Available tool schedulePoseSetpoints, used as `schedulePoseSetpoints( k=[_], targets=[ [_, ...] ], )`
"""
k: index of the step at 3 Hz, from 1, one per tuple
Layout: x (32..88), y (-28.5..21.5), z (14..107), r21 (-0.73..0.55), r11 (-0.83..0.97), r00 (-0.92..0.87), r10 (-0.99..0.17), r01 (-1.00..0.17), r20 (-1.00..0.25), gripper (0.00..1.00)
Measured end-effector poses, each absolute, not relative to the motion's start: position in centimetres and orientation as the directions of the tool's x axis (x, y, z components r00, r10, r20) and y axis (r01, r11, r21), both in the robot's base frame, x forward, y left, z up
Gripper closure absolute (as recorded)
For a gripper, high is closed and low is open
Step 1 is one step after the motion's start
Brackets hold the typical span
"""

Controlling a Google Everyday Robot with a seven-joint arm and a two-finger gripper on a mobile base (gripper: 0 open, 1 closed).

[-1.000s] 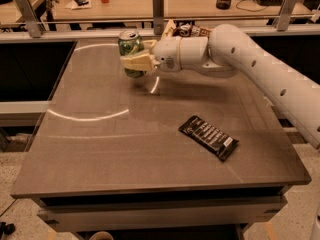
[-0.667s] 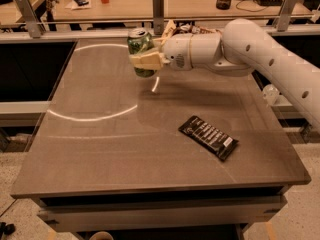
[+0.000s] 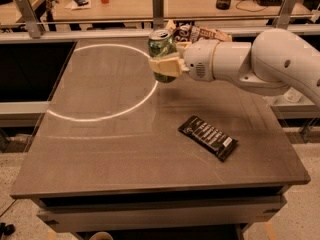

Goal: Move green can near rxbar chocolate

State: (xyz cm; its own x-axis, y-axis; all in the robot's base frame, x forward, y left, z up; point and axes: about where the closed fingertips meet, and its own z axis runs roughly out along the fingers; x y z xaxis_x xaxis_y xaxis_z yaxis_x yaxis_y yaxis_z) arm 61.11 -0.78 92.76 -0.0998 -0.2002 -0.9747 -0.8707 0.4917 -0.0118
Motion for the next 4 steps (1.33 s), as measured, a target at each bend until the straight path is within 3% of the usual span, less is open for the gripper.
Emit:
schedulePoseSetpoints(
  k=[4],
  targets=[
    [53.7, -9.0, 92.1, -0.009, 0.755, -0.193, -0.18, -0.655, -0.964, 1.0]
  ],
)
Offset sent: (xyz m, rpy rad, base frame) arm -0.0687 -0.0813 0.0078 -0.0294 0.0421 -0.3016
